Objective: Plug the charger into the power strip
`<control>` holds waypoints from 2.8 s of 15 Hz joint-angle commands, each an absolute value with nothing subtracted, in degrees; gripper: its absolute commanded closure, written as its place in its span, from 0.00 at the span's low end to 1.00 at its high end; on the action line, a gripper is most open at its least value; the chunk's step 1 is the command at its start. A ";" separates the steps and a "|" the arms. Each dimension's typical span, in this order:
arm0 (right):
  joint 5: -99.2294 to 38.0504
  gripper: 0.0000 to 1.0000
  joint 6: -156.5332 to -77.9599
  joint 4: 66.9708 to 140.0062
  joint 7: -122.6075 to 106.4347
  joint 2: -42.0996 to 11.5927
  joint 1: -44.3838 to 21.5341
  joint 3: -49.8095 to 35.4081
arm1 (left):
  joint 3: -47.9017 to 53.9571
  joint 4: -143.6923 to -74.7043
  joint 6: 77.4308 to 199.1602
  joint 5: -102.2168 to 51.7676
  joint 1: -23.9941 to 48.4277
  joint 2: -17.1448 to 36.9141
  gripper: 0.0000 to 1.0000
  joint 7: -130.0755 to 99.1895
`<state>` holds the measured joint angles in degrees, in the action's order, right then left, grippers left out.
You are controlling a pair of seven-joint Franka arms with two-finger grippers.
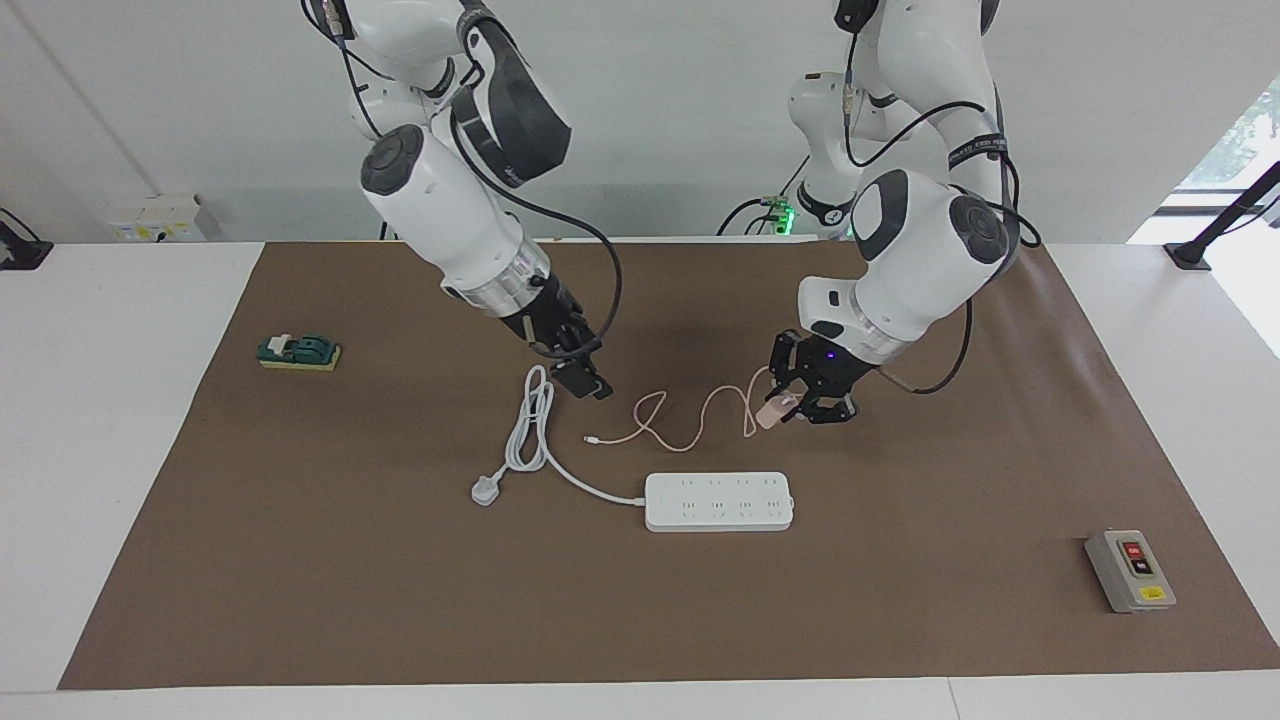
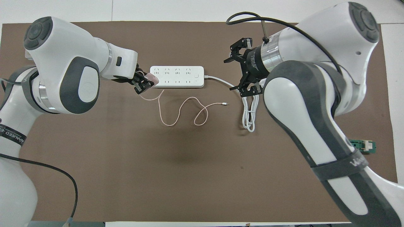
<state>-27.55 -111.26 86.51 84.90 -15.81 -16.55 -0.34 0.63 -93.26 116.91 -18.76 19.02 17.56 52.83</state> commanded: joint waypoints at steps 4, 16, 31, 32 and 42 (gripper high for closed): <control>-21.63 0.16 -101.62 86.84 67.45 -10.91 -8.98 -0.88 | 0.09 -94.04 128.05 -5.73 21.71 19.51 1.00 59.68; -6.87 0.10 -90.88 87.80 15.78 -4.75 2.63 -0.79 | -0.09 -93.08 118.47 -5.54 20.83 20.30 1.00 67.24; 1.13 0.00 -91.85 91.50 -3.16 -2.20 3.34 -0.88 | 0.09 -90.44 121.63 -4.84 20.92 24.78 1.00 67.24; 1.66 0.00 -91.85 91.49 -3.16 -2.20 3.34 -0.97 | 0.09 -90.44 123.03 -4.14 21.09 26.09 1.00 67.32; 1.76 0.00 -93.43 92.28 -2.55 -1.94 3.43 -0.97 | 0.09 -84.37 121.72 -3.16 20.74 31.11 1.00 67.50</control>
<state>0.84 -92.47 89.88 -1.83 -3.67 2.71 -0.38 0.18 -87.85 122.89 -4.04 20.63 28.85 66.81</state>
